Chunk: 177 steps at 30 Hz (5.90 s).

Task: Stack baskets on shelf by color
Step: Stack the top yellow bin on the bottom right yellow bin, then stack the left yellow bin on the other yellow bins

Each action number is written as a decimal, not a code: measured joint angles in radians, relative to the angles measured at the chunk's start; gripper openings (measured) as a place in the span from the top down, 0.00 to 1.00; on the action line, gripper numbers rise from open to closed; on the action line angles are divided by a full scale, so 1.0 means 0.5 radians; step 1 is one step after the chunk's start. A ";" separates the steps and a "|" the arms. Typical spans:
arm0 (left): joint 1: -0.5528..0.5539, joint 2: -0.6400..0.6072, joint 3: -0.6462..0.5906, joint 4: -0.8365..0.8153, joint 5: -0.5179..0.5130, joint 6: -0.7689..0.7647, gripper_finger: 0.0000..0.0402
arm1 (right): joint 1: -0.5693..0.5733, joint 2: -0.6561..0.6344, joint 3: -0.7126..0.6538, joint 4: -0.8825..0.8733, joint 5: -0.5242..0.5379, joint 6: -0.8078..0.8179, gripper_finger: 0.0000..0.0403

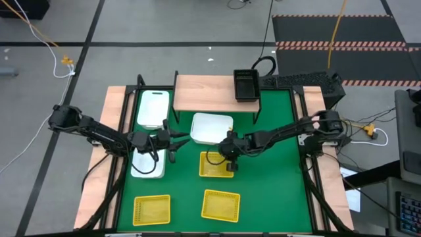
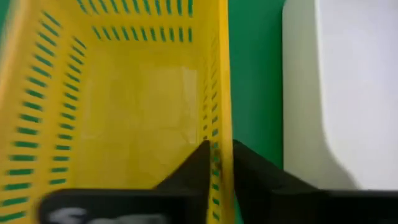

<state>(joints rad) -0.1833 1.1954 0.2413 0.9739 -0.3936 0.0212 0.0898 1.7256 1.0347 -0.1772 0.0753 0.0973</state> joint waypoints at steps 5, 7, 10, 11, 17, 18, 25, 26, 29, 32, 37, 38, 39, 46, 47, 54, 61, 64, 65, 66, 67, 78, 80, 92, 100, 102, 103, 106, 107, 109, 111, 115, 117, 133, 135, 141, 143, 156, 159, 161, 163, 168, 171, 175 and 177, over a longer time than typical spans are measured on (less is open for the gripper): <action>0.000 0.000 0.000 -0.005 0.000 0.001 0.71 | 0.000 -0.160 0.001 -0.096 -0.003 0.021 0.97; 0.000 0.000 0.000 -0.006 0.000 0.002 0.71 | 0.002 -0.238 0.001 -0.134 0.000 0.084 0.98; 0.000 0.000 0.000 0.001 0.000 0.095 0.71 | 0.008 -0.367 0.001 -0.201 0.002 0.196 0.99; 0.002 0.000 0.000 0.015 0.000 0.161 0.71 | 0.009 -0.410 0.003 -0.233 0.003 0.236 0.99; 0.087 -0.001 0.055 0.095 0.006 0.470 0.71 | 0.175 -0.533 0.238 -0.585 0.263 0.344 0.99; 0.106 -0.001 0.073 0.095 0.006 0.498 0.71 | 0.223 -0.531 0.301 -0.640 0.287 0.344 0.99; 0.212 -0.001 0.189 -0.057 0.005 0.550 0.71 | 0.588 -0.529 0.784 -1.156 0.601 0.462 1.00; 0.223 -0.001 0.203 -0.078 0.005 0.567 0.71 | 0.632 -0.530 0.847 -1.227 0.668 0.503 1.00; 0.251 -0.001 0.227 -0.090 0.007 0.619 0.71 | 0.745 -0.533 0.964 -1.300 0.806 0.619 1.00; 0.288 -0.001 0.250 -0.085 0.066 0.660 0.71 | 0.821 -0.530 0.988 -1.299 0.802 0.722 1.00; 0.352 0.000 0.289 -0.084 0.233 0.660 0.71 | 0.869 -0.501 0.930 -1.225 0.636 0.845 1.00; 0.361 0.000 0.290 -0.086 0.260 0.649 0.71 | 0.864 -0.483 0.896 -1.167 0.567 0.852 1.00; 0.370 0.000 0.290 -0.086 0.274 0.634 0.71 | 0.853 -0.468 0.858 -1.099 0.494 0.856 1.00; 0.368 0.000 0.291 -0.159 0.286 0.368 0.71 | 0.765 -0.373 0.510 -0.728 0.146 0.959 1.00; 0.358 0.000 0.292 -0.198 0.284 0.304 0.71 | 0.760 -0.375 0.451 -0.700 0.159 0.984 1.00; 0.225 0.001 0.292 -0.391 0.284 0.002 0.71 | 0.748 -0.365 0.026 -0.043 0.155 1.124 1.00; 0.038 0.001 0.291 -0.432 0.212 -0.056 0.71 | 0.813 -0.309 -0.053 0.164 0.110 1.234 1.00; -0.042 0.001 0.292 -0.432 0.138 -0.062 0.71 | 0.864 -0.205 0.045 0.204 0.107 1.242 1.00; -0.067 0.001 0.291 -0.432 0.110 -0.062 0.71 | 0.881 -0.163 0.087 0.181 0.108 1.242 1.00; -0.090 0.001 0.291 -0.431 0.084 -0.062 0.71 | 0.896 -0.121 0.129 0.151 0.107 1.239 1.00; -0.111 0.001 0.291 -0.431 0.053 -0.061 0.71 | 0.910 -0.077 0.172 0.110 0.106 1.240 1.00; -0.247 0.001 0.291 -0.431 -0.042 -0.053 0.71 | 0.954 0.040 0.331 -0.239 0.372 1.426 0.97; -0.263 0.001 0.291 -0.431 -0.042 -0.053 0.71 | 0.954 0.036 0.332 -0.237 0.372 1.426 0.93; -0.279 0.001 0.291 -0.431 -0.085 -0.047 0.71 | 0.970 -0.242 0.333 -0.242 0.385 1.224 0.66; -0.280 0.001 0.291 -0.534 -0.121 -0.114 0.71 | 1.019 -0.753 0.357 -0.676 0.725 1.293 0.65; -0.280 0.001 0.290 -0.542 -0.138 -0.114 0.71 | 1.023 -0.817 0.446 -0.914 0.829 1.315 0.66; -0.280 0.001 0.290 -0.540 -0.140 -0.116 0.71 | 1.032 -0.828 0.507 -1.032 0.882 1.320 0.66; -0.280 0.001 0.290 -0.532 -0.143 -0.118 0.71 | 1.078 -0.791 0.740 -1.213 1.003 1.241 0.66; -0.280 0.001 0.290 -0.526 -0.143 -0.118 0.71 | 1.089 -0.751 0.827 -1.210 1.006 1.164 0.66; -0.280 0.001 0.290 -0.521 -0.147 -0.118 0.71 | 1.114 -0.635 1.012 -1.210 1.005 0.992 0.66; -0.280 0.001 0.290 -0.517 -0.155 -0.119 0.71 | 1.133 -0.483 1.200 -1.267 1.001 0.852 0.66; -0.280 0.001 0.290 -0.512 -0.158 -0.121 0.71 | 1.102 -0.173 1.537 -1.581 0.992 0.788 0.66; -0.280 0.001 0.290 -0.512 -0.157 -0.134 0.71 | 1.050 -0.029 1.668 -1.779 0.923 0.857 0.66; -0.351 0.001 0.290 -0.533 -0.157 -0.114 0.71 | 0.752 0.619 1.894 -2.105 0.373 0.842 0.66; -0.351 0.001 0.290 -0.534 -0.157 -0.114 0.71 | 0.740 0.701 1.893 -2.057 0.372 0.764 0.66; -0.353 0.001 0.290 -0.537 -0.157 -0.130 0.71 | 0.705 0.829 1.891 -2.024 0.369 0.660 0.66; -0.353 0.001 0.290 -0.537 -0.156 -0.140 0.71 | 0.705 0.826 1.891 -2.021 0.369 0.655 0.66; -0.410 0.001 0.290 -0.552 -0.157 -0.159 0.71 | 0.697 0.531 1.423 -1.543 0.088 0.870 0.66; -0.412 0.001 0.290 -0.552 -0.157 -0.171 0.71 | 0.678 0.455 1.161 -1.209 -0.098 0.953 0.66; -0.412 0.001 0.290 -0.553 -0.157 -0.172 0.71 | 0.658 0.404 1.022 -1.092 -0.105 0.999 0.66; -0.411 0.001 0.290 -0.552 -0.158 -0.172 0.71 | 0.641 0.360 0.910 -0.995 -0.112 1.045 0.66; -0.411 0.001 0.290 -0.550 -0.158 -0.167 0.71 | 0.632 0.326 0.724 -0.679 -0.225 1.100 0.66; -0.411 0.001 0.290 -0.550 -0.158 -0.168 0.71 | 0.628 0.337 0.666 -0.614 -0.256 1.107 0.66; -0.411 0.001 0.290 -0.550 -0.159 -0.170 0.71 | 0.606 0.362 0.651 -0.575 -0.258 1.103 0.68; -0.411 0.001 0.290 -0.550 -0.194 -0.170 0.71 | 0.605 0.384 0.651 -0.550 -0.258 1.069 0.72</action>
<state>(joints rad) -0.3889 1.1957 0.3862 0.6990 -0.4904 -0.0639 0.3925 1.9178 1.3602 -0.4522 -0.0536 0.6319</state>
